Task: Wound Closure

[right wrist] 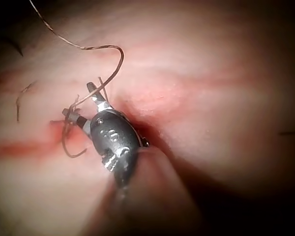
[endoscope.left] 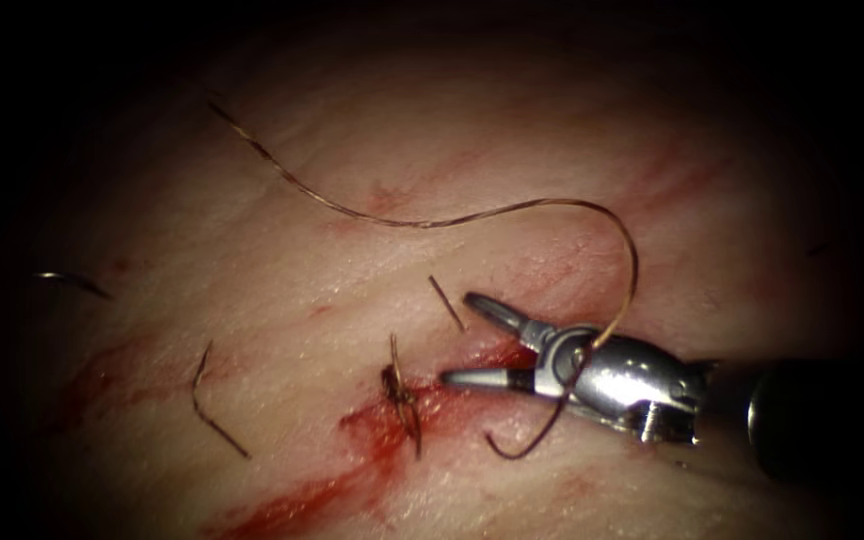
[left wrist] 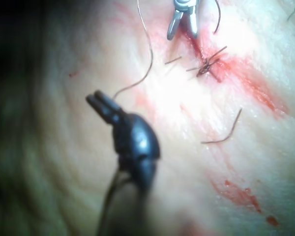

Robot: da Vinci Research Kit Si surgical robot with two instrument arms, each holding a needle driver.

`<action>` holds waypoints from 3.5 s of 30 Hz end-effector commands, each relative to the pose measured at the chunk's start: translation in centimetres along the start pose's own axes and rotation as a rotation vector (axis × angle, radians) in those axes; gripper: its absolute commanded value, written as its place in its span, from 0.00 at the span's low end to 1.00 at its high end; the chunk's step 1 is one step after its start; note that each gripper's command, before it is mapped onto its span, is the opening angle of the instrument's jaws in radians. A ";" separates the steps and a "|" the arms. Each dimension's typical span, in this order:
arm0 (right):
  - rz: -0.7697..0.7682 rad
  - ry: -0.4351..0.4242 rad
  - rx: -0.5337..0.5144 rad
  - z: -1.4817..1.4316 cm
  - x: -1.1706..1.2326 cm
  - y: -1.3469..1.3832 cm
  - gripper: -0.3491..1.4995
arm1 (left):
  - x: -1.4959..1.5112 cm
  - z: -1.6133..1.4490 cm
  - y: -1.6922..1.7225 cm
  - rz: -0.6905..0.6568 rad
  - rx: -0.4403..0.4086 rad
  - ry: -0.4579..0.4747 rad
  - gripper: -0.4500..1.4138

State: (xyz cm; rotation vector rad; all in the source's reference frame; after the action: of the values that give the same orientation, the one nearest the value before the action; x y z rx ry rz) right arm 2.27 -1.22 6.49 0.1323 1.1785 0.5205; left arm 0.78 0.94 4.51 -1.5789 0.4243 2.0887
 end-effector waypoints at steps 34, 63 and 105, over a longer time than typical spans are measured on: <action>0.226 -0.414 -0.017 0.58 -0.11 0.65 0.00 | 0.01 -0.09 0.34 -0.037 -0.001 0.081 0.00; 0.052 -0.275 0.084 0.32 1.07 1.44 0.65 | 0.24 -0.25 0.92 -0.105 -0.196 0.171 0.00; 0.212 -0.315 0.551 0.45 -0.78 0.61 0.98 | 0.09 -0.41 0.56 -0.162 -0.326 0.224 0.00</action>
State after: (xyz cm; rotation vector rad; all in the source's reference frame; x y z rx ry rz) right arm 2.18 -0.93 7.49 0.7926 0.9708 0.3311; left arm 0.83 0.31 4.21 -1.9729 0.0255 1.9378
